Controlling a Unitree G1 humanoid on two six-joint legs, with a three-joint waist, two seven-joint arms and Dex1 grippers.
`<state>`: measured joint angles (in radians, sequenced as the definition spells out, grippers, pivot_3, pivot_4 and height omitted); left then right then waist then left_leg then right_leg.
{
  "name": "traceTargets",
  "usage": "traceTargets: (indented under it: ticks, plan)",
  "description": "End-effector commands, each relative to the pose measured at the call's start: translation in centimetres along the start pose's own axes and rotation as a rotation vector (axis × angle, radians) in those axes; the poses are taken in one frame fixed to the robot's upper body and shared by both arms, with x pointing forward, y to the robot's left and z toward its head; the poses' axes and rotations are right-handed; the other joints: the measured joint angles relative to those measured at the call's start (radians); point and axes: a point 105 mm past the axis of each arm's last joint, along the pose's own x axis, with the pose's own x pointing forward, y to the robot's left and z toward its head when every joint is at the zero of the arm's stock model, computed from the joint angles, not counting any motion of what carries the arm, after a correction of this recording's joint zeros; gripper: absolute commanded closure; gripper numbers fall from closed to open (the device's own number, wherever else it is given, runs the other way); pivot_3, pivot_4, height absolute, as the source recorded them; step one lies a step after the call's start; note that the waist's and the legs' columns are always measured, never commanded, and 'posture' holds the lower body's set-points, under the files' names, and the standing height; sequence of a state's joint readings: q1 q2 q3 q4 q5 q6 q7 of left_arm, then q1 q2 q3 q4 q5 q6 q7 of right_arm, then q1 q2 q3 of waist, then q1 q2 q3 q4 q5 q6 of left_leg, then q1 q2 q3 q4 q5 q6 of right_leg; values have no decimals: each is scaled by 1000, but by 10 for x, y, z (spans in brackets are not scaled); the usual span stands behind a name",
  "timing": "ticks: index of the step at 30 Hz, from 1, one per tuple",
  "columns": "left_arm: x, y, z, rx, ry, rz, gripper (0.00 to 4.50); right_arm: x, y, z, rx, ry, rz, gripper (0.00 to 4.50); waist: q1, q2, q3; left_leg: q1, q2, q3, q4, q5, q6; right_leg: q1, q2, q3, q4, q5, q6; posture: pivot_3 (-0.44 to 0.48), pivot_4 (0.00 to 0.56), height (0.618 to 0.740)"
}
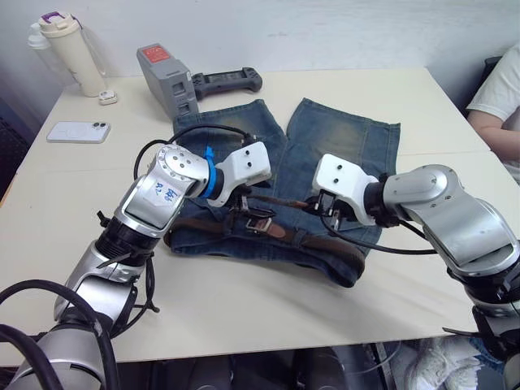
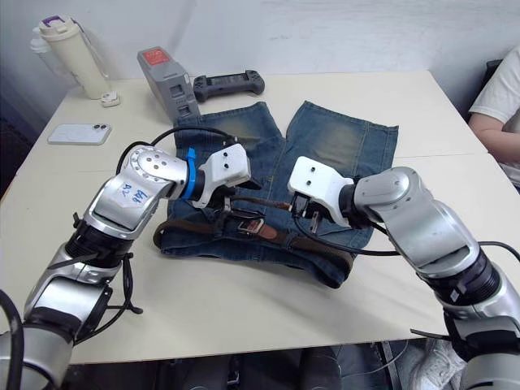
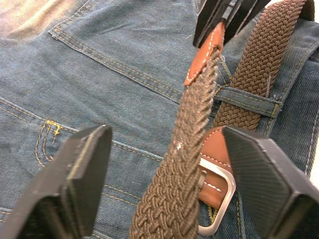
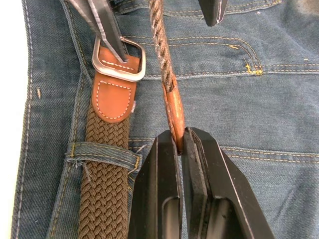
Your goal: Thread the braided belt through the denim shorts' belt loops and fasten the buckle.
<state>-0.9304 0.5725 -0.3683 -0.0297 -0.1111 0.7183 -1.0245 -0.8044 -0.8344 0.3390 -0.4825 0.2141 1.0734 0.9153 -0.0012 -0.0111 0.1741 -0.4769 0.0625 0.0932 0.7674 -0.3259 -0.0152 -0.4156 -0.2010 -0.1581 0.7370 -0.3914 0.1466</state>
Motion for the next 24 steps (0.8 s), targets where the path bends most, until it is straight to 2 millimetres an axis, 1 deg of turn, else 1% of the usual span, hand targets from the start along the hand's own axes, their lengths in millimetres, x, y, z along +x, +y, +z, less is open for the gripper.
traceTargets:
  ticks: [1,5,7,8,9,12,15,16,18,19,21,24]
  plan:
    - [-8,4,10,40,-26,23,4474,-11,-3,10,-45,-34,-33,4500,1,0,0,0,0,0,0,0,0,0,0,0,0,0,0,0,150,650]
    - [-6,4,13,26,-46,22,4474,-10,0,12,-55,-49,-18,4500,0,0,0,0,0,0,0,0,0,0,0,0,0,0,0,0,150,650]
    - [-7,7,12,12,-51,40,4500,-11,-1,14,-59,-69,-17,3684,0,0,0,0,0,0,0,0,0,0,0,0,0,0,0,0,150,650]
    - [-8,9,11,2,-51,53,4500,-11,-2,16,-64,-82,-24,3470,0,0,0,0,0,0,0,0,0,0,0,0,0,0,0,0,150,650]
    - [-9,11,10,-5,-52,62,4500,-12,-3,17,-67,-89,-30,2887,0,0,0,0,0,0,0,0,0,0,0,0,0,0,0,0,150,650]
    - [-18,19,8,-101,-96,120,4500,-17,-7,21,-96,-114,-62,1441,0,0,0,0,0,0,0,0,0,0,0,0,0,0,0,0,150,650]
    - [-27,18,-2,-278,-155,160,4500,-27,-17,23,-124,-132,-137,36,0,0,0,0,0,0,0,0,0,0,0,0,0,0,0,0,150,650]
    - [-30,16,-6,-320,-162,167,4500,-29,-18,23,-123,-134,-140,36,0,0,0,0,0,0,-1,0,0,0,0,0,0,0,0,0,150,650]
    - [-34,12,-16,-431,-179,186,4500,-31,-9,18,-114,-133,-92,36,0,0,0,0,0,0,-1,0,0,0,0,0,0,0,0,0,150,650]
    - [-36,9,-21,-473,-181,196,4500,-30,1,16,-119,-129,-52,36,0,0,0,0,0,0,-1,0,0,0,0,0,-1,0,0,0,150,650]
    - [-40,7,-28,-549,-194,220,4500,-22,14,15,-115,-147,-22,36,0,0,0,0,0,-1,-1,0,0,0,0,0,-1,0,0,0,150,650]
    - [-44,10,-36,-602,-185,265,4500,-5,28,15,-132,-164,-4,36,0,0,0,1,0,-1,0,0,0,1,0,0,0,0,0,0,150,650]
